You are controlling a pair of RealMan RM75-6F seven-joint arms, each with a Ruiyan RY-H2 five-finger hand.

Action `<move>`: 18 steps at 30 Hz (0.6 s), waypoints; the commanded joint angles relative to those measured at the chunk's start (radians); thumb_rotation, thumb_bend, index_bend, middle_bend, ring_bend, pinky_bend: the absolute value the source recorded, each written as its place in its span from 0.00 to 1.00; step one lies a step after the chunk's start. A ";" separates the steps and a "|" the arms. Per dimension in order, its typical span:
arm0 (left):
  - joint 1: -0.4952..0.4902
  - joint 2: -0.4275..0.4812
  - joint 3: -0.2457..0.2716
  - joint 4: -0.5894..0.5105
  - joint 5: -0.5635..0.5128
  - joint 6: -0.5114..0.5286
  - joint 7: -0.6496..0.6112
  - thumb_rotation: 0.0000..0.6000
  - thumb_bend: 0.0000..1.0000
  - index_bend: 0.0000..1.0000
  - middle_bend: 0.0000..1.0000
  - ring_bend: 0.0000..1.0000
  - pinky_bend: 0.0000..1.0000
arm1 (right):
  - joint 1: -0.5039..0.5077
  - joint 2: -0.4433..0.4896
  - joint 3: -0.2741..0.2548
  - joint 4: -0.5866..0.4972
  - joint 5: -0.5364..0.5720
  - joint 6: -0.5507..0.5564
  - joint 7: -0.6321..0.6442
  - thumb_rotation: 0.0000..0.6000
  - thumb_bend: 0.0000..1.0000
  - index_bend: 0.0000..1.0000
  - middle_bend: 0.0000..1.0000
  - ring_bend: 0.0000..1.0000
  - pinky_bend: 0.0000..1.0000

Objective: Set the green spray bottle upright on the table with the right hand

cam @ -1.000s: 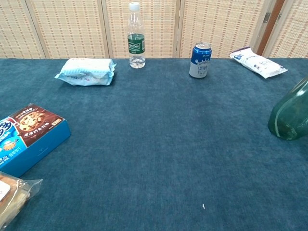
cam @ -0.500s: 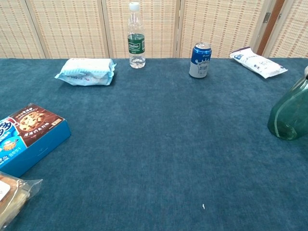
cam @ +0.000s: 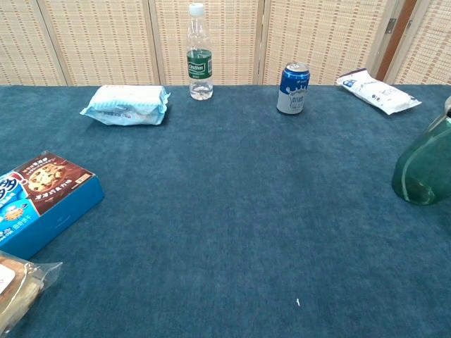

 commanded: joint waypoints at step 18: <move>-0.003 -0.013 -0.004 0.031 -0.005 0.002 -0.030 1.00 0.74 0.22 0.14 0.11 0.00 | -0.015 0.051 0.015 -0.091 -0.018 -0.022 -0.030 1.00 0.20 0.30 0.29 0.22 0.26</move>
